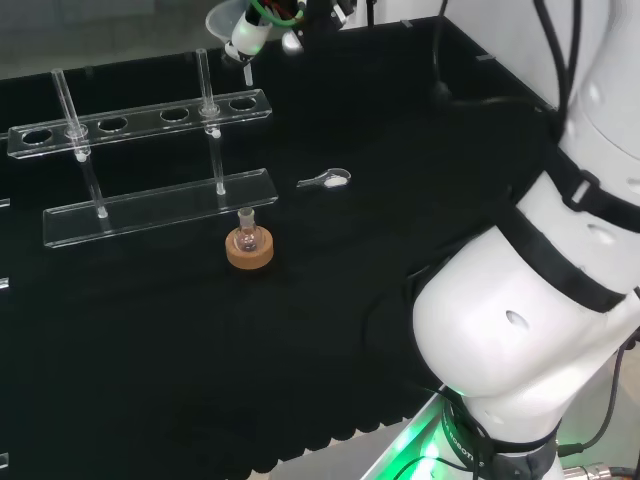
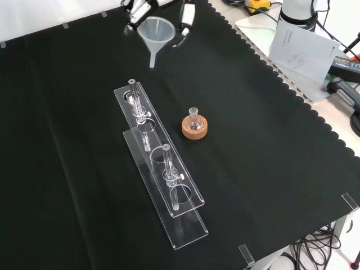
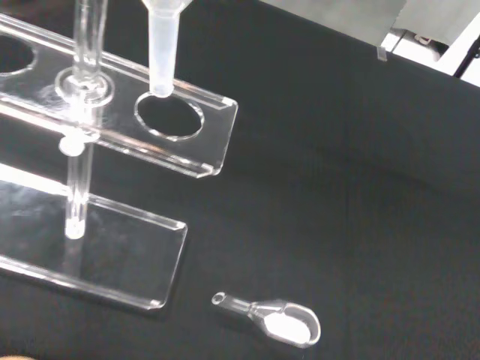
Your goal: Place the funnel on the round-bottom flask.
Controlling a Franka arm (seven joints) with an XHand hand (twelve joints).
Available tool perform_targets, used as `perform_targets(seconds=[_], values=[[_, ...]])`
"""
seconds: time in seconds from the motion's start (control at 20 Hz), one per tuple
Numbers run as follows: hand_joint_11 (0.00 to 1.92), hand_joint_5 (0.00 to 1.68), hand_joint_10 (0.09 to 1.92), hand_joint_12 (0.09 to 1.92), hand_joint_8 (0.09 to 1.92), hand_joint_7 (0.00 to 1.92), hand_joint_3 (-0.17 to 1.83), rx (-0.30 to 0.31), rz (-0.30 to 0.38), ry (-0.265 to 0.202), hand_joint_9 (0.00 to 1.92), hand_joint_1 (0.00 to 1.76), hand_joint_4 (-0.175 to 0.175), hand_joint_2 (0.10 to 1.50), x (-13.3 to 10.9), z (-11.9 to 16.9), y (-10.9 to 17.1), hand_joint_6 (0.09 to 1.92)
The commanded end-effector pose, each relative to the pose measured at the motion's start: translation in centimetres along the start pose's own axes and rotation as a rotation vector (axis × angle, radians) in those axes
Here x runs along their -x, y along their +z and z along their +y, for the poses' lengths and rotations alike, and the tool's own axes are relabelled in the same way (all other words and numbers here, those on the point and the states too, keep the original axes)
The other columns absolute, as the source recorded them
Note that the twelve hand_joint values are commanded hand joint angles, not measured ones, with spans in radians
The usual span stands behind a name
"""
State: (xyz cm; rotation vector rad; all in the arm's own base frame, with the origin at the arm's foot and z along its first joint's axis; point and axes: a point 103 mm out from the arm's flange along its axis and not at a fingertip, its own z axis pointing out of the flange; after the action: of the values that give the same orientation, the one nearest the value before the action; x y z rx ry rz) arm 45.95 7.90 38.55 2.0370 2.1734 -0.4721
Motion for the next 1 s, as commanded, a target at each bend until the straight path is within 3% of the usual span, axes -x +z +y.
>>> perform_targets(seconds=[0.05, 0.5, 1.0], values=[[0.7, 0.68, 0.66, 1.24, 0.77, 0.82, 0.52, 0.018, 0.037, 0.019, 1.09, 0.72, -0.034, 0.79, -2.3, -5.3, 0.2, 0.62], [0.7, 0.68, 0.66, 1.24, 0.77, 0.82, 0.52, -0.018, 0.067, -0.008, 1.09, 0.71, -0.037, 0.79, -4.9, -8.8, 3.6, 0.64], [0.7, 0.67, 0.66, 1.24, 0.77, 0.82, 0.53, -0.078, 0.083, -0.065, 1.08, 0.71, -0.04, 0.79, -8.2, -7.3, 8.1, 0.65]])
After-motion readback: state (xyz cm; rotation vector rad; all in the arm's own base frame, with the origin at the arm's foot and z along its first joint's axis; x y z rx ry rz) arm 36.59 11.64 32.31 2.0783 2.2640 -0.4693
